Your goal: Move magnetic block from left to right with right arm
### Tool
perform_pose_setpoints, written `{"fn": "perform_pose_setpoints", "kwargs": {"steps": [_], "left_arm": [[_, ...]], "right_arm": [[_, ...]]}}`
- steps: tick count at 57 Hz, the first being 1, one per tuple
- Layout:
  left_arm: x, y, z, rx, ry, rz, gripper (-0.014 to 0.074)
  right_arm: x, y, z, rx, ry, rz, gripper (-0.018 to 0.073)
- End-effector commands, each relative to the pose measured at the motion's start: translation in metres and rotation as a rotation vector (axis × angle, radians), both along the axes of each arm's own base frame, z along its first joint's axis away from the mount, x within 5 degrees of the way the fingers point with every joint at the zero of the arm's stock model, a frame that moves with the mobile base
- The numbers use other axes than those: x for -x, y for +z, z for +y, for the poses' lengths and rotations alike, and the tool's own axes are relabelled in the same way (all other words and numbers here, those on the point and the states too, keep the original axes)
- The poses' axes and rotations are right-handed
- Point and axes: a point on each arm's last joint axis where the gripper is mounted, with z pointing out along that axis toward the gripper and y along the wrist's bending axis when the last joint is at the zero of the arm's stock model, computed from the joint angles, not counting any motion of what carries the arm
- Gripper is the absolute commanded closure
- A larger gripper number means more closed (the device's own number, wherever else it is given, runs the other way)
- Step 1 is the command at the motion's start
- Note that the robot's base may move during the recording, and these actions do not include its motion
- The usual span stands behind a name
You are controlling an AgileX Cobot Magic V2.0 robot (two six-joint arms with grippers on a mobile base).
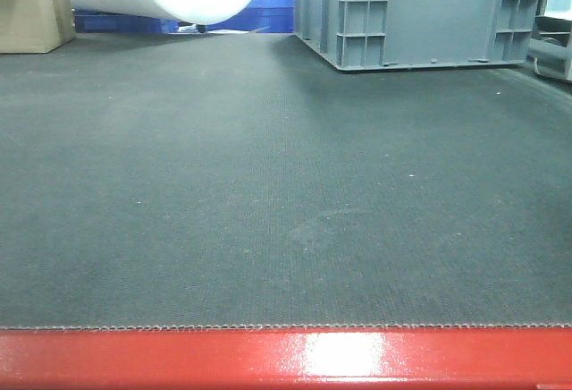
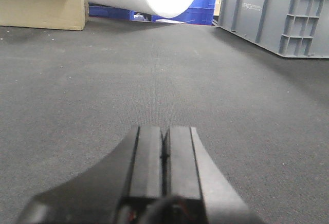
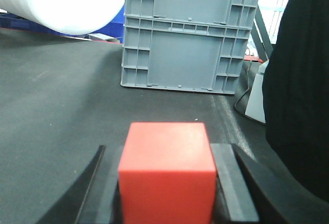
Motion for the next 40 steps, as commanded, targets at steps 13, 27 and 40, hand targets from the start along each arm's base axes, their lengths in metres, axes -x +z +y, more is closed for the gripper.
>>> {"fn": "perform_pose_setpoints", "kwargs": {"steps": [13,27,40], "left_arm": [[0.001,0.005,0.000,0.019,-0.001,-0.084,0.0722],[0.001,0.005,0.000,0.019,-0.001,-0.084,0.0722],[0.001,0.005,0.000,0.019,-0.001,-0.084,0.0722]], "right_arm": [[-0.060,0.023,0.016,-0.237,0.067,0.274,0.0313],[-0.111,0.005,0.068,-0.226,0.122,0.733,0.0313],[-0.146,-0.013,0.138,-0.121,0.121,1.067,0.0312]]}}
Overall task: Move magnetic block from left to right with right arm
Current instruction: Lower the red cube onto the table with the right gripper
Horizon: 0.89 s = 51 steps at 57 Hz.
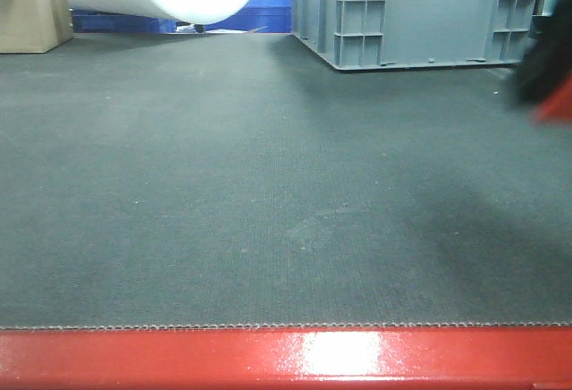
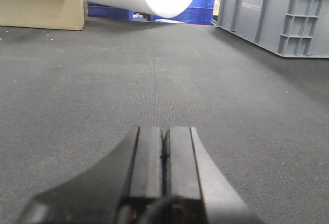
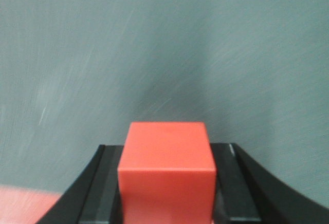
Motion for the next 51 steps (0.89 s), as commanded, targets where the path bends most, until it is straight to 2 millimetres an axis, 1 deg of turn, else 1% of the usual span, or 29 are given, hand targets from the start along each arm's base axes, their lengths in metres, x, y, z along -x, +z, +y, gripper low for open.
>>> {"fn": "perform_pose_setpoints", "kwargs": {"steps": [1,4,6,11,12,14,16,24,34,44,51], "left_arm": [[0.001,0.005,0.000,0.019,-0.001,-0.084,0.0722],[0.001,0.005,0.000,0.019,-0.001,-0.084,0.0722],[0.001,0.005,0.000,0.019,-0.001,-0.084,0.0722],[0.001,0.005,0.000,0.019,-0.001,-0.084,0.0722],[0.001,0.005,0.000,0.019,-0.001,-0.084,0.0722],[0.001,0.005,0.000,0.019,-0.001,-0.084,0.0722],[0.001,0.005,0.000,0.019,-0.001,-0.084,0.0722],[0.001,0.005,0.000,0.019,-0.001,-0.084,0.0722],[0.001,0.005,0.000,0.019,-0.001,-0.084,0.0722],[0.001,0.005,0.000,0.019,-0.001,-0.084,0.0722],[0.001,0.005,0.000,0.019,-0.001,-0.084,0.0722]], "right_arm": [[-0.016,0.007,0.028,0.013,0.028,0.029,0.0312],[-0.025,0.000,0.045,0.031,0.033,0.089,0.0312],[-0.032,-0.002,0.059,0.032,0.040,0.130,0.0312],[-0.044,-0.011,0.082,0.039,0.047,0.206,0.0312],[-0.048,-0.016,0.087,0.047,0.047,0.227,0.0312],[-0.052,-0.017,0.096,0.039,0.047,0.254,0.0312],[-0.060,-0.022,0.109,0.044,0.048,0.292,0.0312],[-0.080,-0.029,0.133,0.031,0.045,0.339,0.0312],[-0.096,-0.031,0.147,0.013,0.047,0.329,0.0312],[-0.100,-0.036,0.147,0.009,0.023,0.344,0.0312],[-0.100,-0.037,0.145,-0.005,-0.041,0.367,0.0296]]}}
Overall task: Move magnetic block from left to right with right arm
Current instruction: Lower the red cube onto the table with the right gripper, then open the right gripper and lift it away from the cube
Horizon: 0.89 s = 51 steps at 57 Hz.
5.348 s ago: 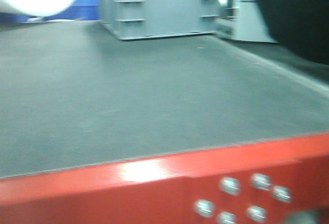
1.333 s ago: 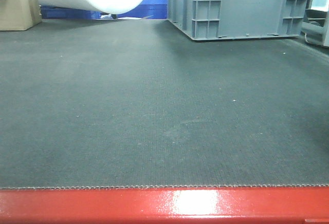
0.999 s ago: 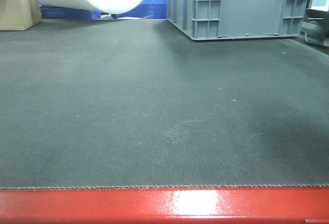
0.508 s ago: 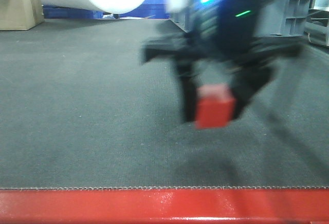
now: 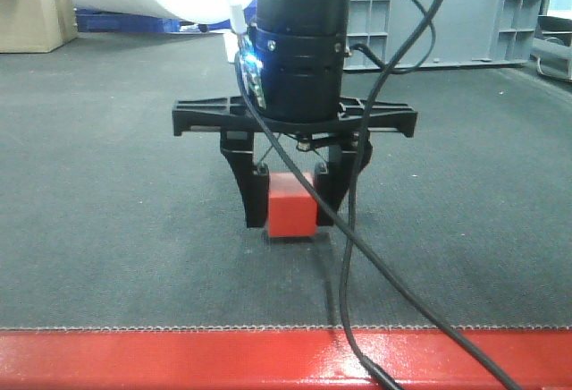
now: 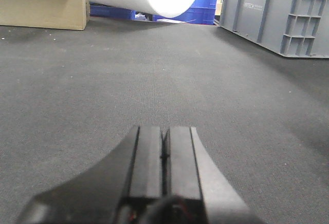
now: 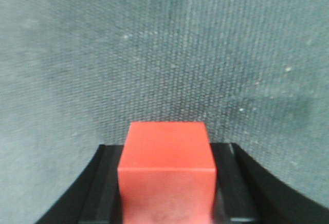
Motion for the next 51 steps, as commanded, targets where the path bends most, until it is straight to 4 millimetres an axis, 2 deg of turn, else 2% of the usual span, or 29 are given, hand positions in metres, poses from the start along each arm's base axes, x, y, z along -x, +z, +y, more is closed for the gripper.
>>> {"fn": "perform_pose_setpoints", "kwargs": {"steps": [1,13,16,34,51], "left_arm": [[0.001,0.005,0.000,0.019,-0.001,-0.084,0.0722],[0.001,0.005,0.000,0.019,-0.001,-0.084,0.0722],[0.001,0.005,0.000,0.019,-0.001,-0.084,0.0722],[0.001,0.005,0.000,0.019,-0.001,-0.084,0.0722],[0.001,0.005,0.000,0.019,-0.001,-0.084,0.0722]], "right_arm": [[-0.002,0.032,-0.005,-0.064,-0.060,-0.056,0.0288],[-0.003,0.031,-0.008,-0.051,-0.069,-0.058,0.0059],[-0.003,0.031,-0.008,-0.047,-0.069,-0.054,0.0032],[-0.001,0.038,-0.009,-0.061,-0.058,-0.072,0.0023],[0.011,0.082,-0.024,-0.112,0.003,-0.227,0.0025]]}}
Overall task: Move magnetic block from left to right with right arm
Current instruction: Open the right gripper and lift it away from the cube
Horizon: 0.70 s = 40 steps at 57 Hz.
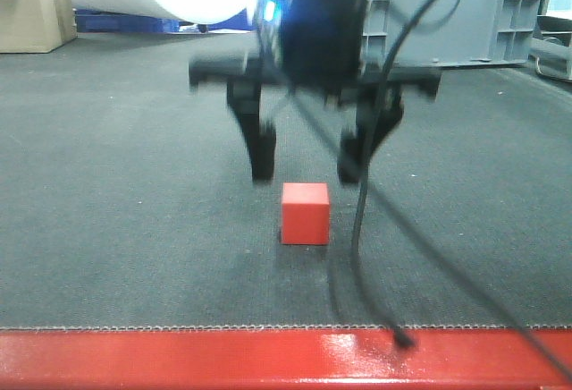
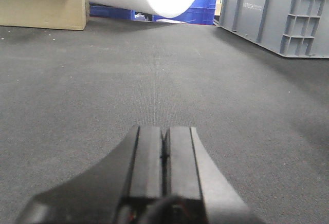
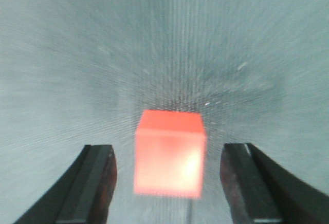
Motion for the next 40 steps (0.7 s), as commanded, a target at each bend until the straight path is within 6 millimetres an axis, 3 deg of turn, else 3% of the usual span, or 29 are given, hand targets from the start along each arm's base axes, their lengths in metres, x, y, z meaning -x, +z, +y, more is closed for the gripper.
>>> {"fn": "perform_pose_setpoints", "kwargs": {"steps": [1,12,21,30,40], "left_arm": [[0.001,0.005,0.000,0.019,-0.001,-0.084,0.0722],[0.001,0.005,0.000,0.019,-0.001,-0.084,0.0722],[0.001,0.005,0.000,0.019,-0.001,-0.084,0.0722],[0.001,0.005,0.000,0.019,-0.001,-0.084,0.0722],[0.001,0.005,0.000,0.019,-0.001,-0.084,0.0722]], "right_arm": [[0.008,0.044,-0.011,-0.076,0.041,-0.142,0.0027],[0.026,0.055,-0.036,-0.111,0.138,-0.264,0.0122],[0.038,0.057,-0.070,-0.149,0.170,-0.352,0.0306],[0.052,0.052,-0.118,-0.153,0.149,-0.458,0.0486],[0.076,0.040,-0.171,-0.113,0.095,-0.567,0.0494]]}}
